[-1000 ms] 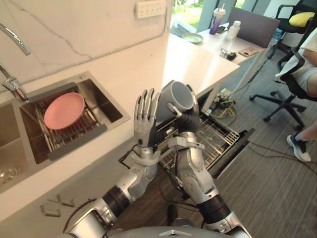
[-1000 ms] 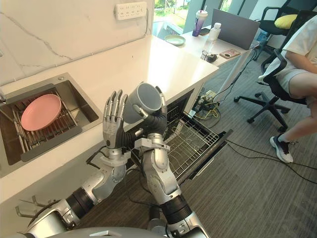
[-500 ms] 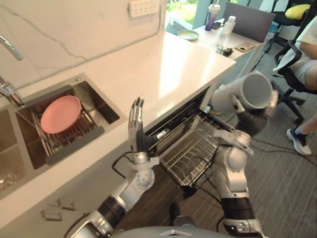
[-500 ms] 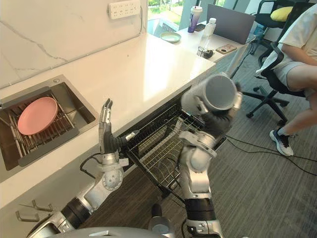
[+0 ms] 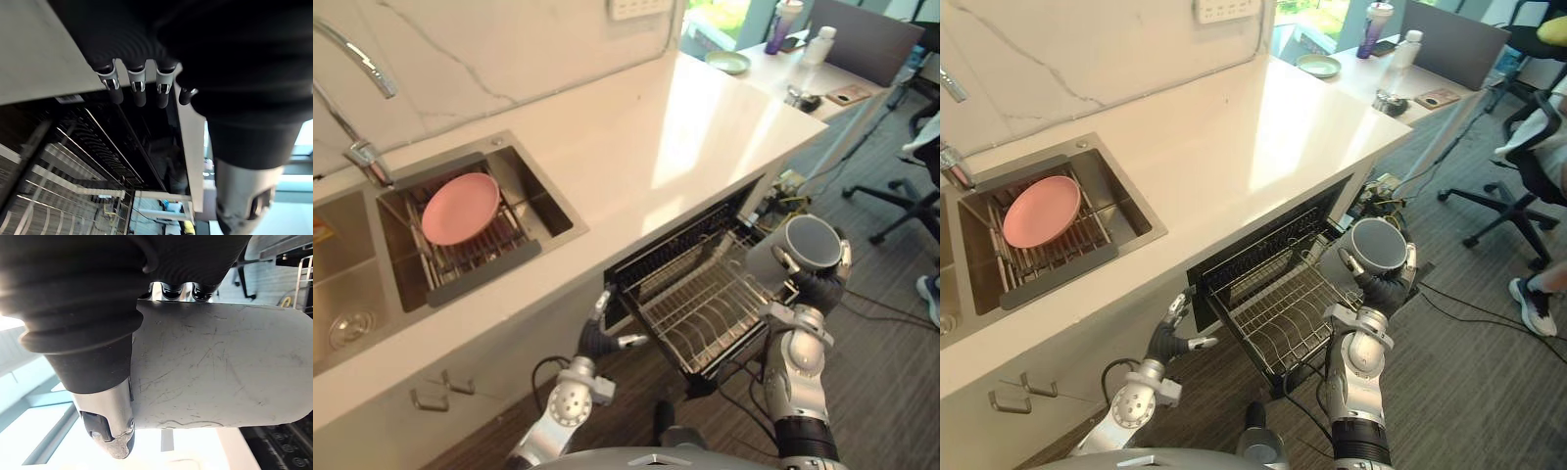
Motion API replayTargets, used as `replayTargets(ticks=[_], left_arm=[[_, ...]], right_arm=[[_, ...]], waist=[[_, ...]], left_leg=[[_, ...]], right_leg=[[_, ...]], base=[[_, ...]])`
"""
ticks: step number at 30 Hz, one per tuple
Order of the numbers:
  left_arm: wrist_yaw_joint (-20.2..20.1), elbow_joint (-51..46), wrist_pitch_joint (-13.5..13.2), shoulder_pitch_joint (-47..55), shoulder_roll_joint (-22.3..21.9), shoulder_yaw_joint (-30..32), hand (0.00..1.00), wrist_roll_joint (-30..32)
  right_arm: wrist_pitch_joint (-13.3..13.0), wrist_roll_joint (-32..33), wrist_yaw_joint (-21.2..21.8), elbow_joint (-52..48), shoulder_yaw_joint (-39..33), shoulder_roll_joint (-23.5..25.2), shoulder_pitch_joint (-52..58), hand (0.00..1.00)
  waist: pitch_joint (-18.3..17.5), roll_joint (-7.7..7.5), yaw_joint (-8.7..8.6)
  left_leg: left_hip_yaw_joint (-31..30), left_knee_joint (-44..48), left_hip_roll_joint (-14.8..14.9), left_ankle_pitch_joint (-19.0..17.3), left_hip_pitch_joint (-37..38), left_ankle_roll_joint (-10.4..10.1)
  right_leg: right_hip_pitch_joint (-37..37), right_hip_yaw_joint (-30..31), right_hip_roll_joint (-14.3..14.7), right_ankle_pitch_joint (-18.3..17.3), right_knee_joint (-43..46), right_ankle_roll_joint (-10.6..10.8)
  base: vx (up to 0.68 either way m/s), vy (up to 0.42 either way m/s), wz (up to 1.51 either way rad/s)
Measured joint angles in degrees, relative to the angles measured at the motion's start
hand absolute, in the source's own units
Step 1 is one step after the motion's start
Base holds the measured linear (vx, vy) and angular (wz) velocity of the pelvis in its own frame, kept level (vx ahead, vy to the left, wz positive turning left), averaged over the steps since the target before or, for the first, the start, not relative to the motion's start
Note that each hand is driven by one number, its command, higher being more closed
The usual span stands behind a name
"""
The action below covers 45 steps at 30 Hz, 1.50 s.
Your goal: Walk over to the sink, pick up the cup, carry it to the dishwasher, place the cup inside the dishwasher, then close the dishwasher door
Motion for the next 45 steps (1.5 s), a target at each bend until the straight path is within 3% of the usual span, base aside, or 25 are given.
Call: replayTargets(ticks=[3,4,7,11,13,15,20,25,30,35,36,40,45], left_arm=[[1.6,8.5,3.0,1.1,0.3,7.2,0.00,6.2],[2.2,11.9,4.5,1.5,0.6,10.2,0.00,7.6],[3.9,18.4,6.8,2.7,1.3,18.2,0.00,5.6],[3.0,23.1,7.5,4.7,3.9,24.0,0.00,7.3],[0.0,25.5,8.1,5.4,5.0,25.2,0.00,8.6],[-2.5,27.4,9.4,5.3,5.0,25.5,0.00,8.3],[-7.5,30.0,12.9,4.3,4.8,25.8,0.00,4.6],[-9.5,31.8,14.7,3.9,3.7,25.9,0.00,-1.5],[-9.9,33.0,14.1,3.9,3.3,26.3,0.00,-5.6],[-10.0,32.8,14.2,3.6,2.8,26.3,0.00,-5.0],[-10.0,32.8,14.5,3.4,2.8,26.3,0.00,-4.9],[-9.0,32.9,16.9,2.7,2.8,25.8,0.00,-4.4],[-9.1,33.0,19.1,2.1,2.8,25.8,0.00,-2.6]], right_arm=[[1.9,0.2,0.4,5.5,0.6,-0.4,-0.7,1.00],[3.7,1.6,2.3,8.2,0.9,-0.4,-1.5,1.00],[7.1,5.6,5.4,14.9,3.1,-0.3,-2.5,1.00],[8.7,5.5,6.1,23.9,3.4,-0.3,-6.4,1.00],[8.8,4.8,6.0,27.6,4.5,-1.5,-10.7,1.00],[9.9,3.8,6.1,29.0,5.5,-3.1,-14.1,1.00],[13.6,2.1,5.7,34.0,5.5,-7.9,-23.2,1.00],[16.5,-2.2,5.5,36.4,5.6,-10.9,-27.7,1.00],[18.8,-4.6,5.0,38.1,5.6,-12.8,-29.2,1.00],[20.2,-6.8,7.8,38.2,5.9,-12.8,-29.3,1.00],[20.5,-6.7,8.4,38.2,6.3,-12.8,-29.3,0.00],[22.2,-5.4,10.9,38.4,7.7,-12.2,-29.2,0.00],[23.8,-4.5,9.6,38.4,7.7,-11.6,-29.2,0.00]], waist=[[0.1,-0.12,1.11],[0.2,-0.32,1.57],[0.9,-1.40,3.29],[2.2,-2.84,4.99],[3.3,-2.91,6.14],[4.6,-2.49,6.11],[9.0,-0.67,7.72],[11.9,-0.20,8.40],[13.5,-0.27,9.16],[14.6,-0.19,9.69],[14.7,-0.18,9.85],[15.0,0.04,9.93],[15.0,0.05,9.96]], left_leg=[[-1.6,0.1,-0.3,0.2,0.3,0.1],[-2.2,0.0,-0.4,0.2,0.3,0.2],[-4.0,-0.2,-0.6,0.9,-0.2,0.1],[-7.3,-1.3,-1.0,3.0,-2.6,-0.1],[-7.7,-2.9,-1.2,4.5,-3.8,-0.3],[-8.4,-3.9,-1.5,5.7,-4.6,-0.4],[-9.7,-6.2,-1.7,8.3,-7.1,-0.9],[-9.1,-8.5,-1.6,11.1,-8.1,-0.8],[-7.8,-9.0,-2.0,12.3,-9.9,-0.9],[-6.0,-8.9,-2.4,12.9,-10.3,-0.7],[-5.9,-8.8,-2.4,12.9,-10.5,-0.7],[-6.0,-8.7,-2.5,12.9,-10.7,-0.6],[-5.4,-8.7,-2.4,12.9,-10.0,-0.7]], right_leg=[[1.5,-1.7,-0.4,-0.2,-0.4,0.3],[2.0,-2.3,-0.6,-0.3,-0.4,0.4],[2.8,-4.4,-1.0,-0.5,-0.5,0.5],[2.6,-8.0,-1.5,-0.4,-0.8,0.4],[1.1,-8.4,-1.7,-0.1,-0.9,0.0],[0.3,-9.2,-2.1,0.2,-0.9,0.0],[-2.5,-10.3,-2.5,0.7,-0.2,-0.4],[-4.9,-11.2,-3.4,-0.2,2.3,-0.6],[-8.5,-11.6,-5.4,-2.7,7.5,-0.4],[-10.2,-11.7,-6.9,-4.6,11.1,-0.2],[-10.5,-11.7,-7.2,-4.8,11.5,-0.2],[-11.2,-11.7,-7.9,-5.7,13.1,-0.1],[-11.2,-11.6,-8.4,-7.0,14.9,-0.2]], base=[[0.02,0.007,0.26],[-0.01,0.005,0.29],[-0.03,-0.012,0.33],[-0.06,-0.037,0.51],[-0.08,-0.034,0.20],[-0.08,-0.026,0.20],[-0.07,-0.021,0.15],[0.00,-0.014,0.13],[0.01,-0.006,0.14],[0.01,-0.001,0.10],[0.00,0.000,0.00],[-0.02,-0.021,0.03],[0.00,-0.039,0.01]])
